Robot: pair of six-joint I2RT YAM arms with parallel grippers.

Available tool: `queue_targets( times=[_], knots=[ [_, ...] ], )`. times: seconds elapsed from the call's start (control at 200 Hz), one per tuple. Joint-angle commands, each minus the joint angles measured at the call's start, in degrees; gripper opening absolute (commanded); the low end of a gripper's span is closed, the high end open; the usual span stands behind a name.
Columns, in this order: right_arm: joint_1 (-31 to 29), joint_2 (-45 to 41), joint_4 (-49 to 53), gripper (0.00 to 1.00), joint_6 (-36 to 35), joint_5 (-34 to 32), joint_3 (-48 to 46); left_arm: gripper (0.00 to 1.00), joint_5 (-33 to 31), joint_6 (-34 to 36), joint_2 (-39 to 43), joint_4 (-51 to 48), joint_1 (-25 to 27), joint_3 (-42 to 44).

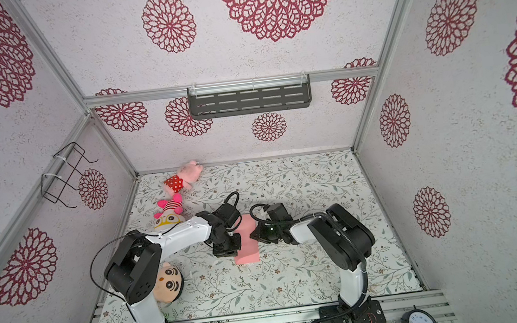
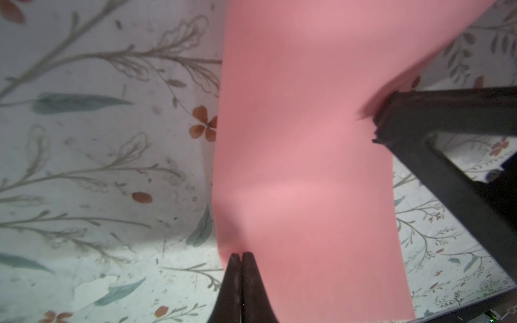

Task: Fold a paper plane with a square sheet of paper (pick it up from the middle)

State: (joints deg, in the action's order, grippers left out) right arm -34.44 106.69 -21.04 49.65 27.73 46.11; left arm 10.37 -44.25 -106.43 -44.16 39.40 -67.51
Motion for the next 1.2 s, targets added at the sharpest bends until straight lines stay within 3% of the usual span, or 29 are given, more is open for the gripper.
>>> queue_targets(
  times=[0.0,0.851,1.031,1.196],
  knots=[
    [-0.10,5.09,12.37,0.19,0.27,-8.01,-3.62,0.05,1.06,-0.76,-1.70,-0.48,0.46,0.28],
    [-0.04,6.00,11.90,0.19,0.89,-8.08,-3.33,0.04,-0.94,-1.79,3.39,-4.53,3.81,4.58],
    [-0.02,5.76,12.08,0.19,0.84,-8.14,-3.59,0.05,-1.23,0.54,6.01,-3.54,-0.16,-0.55],
    [-0.02,6.29,12.26,0.19,0.82,-7.38,-3.17,0.06,5.67,1.09,5.50,5.13,-6.06,-0.91]
  ],
)
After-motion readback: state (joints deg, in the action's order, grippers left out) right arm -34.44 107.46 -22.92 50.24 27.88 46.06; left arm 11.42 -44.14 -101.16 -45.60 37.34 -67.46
